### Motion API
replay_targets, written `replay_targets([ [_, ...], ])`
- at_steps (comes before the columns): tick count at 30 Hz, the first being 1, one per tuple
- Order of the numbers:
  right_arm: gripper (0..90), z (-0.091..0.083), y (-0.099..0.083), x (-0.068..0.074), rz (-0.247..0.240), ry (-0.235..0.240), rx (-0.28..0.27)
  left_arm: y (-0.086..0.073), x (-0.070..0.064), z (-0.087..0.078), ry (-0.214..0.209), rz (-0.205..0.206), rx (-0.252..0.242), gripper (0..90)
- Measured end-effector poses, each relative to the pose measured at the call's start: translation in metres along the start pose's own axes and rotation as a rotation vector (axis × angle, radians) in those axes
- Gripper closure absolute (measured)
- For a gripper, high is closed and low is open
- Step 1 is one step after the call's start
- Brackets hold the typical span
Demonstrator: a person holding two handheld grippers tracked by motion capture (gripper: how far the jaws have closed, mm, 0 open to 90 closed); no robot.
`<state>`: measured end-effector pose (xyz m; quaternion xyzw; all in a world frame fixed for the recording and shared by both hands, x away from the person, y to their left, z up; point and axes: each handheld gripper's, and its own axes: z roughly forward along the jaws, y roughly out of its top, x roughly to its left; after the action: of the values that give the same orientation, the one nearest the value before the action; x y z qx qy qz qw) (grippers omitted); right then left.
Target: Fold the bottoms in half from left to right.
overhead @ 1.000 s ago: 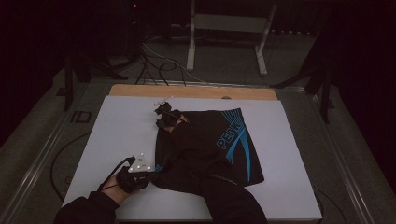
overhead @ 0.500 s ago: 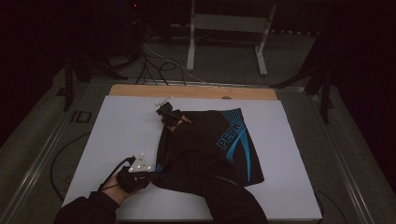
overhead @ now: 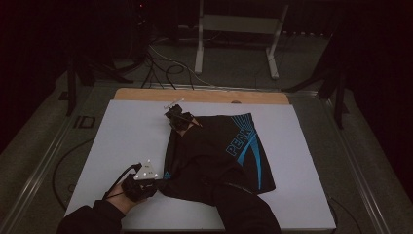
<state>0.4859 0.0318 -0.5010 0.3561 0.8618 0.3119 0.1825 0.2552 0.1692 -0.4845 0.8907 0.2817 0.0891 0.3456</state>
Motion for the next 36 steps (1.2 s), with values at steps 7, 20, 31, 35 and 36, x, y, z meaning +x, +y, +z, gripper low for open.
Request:
replay_targets([
  [7, 88.2, -0.01, 0.003, -0.004, -0.005, 0.008, -0.019, 0.003, -0.001, -0.002, -0.008, 0.002, -0.005, 86.4],
  [20, 88.3, -0.026, 0.002, -0.013, -0.003, 0.006, -0.047, 0.011, -0.006, -0.003, -0.016, 0.017, -0.015, 86.5],
  [31, 88.3, -0.041, 0.001, -0.023, -0.007, -0.005, -0.073, 0.024, -0.013, -0.004, -0.035, 0.041, -0.029, 86.4],
  [35, 88.3, -0.047, 0.0, -0.027, -0.005, -0.009, -0.083, 0.027, -0.014, -0.004, -0.044, 0.039, -0.034, 86.4],
  [36, 88.3, -0.048, -0.001, -0.027, 0.0, -0.008, -0.085, 0.028, -0.015, -0.004, -0.045, 0.04, -0.037, 86.5],
])
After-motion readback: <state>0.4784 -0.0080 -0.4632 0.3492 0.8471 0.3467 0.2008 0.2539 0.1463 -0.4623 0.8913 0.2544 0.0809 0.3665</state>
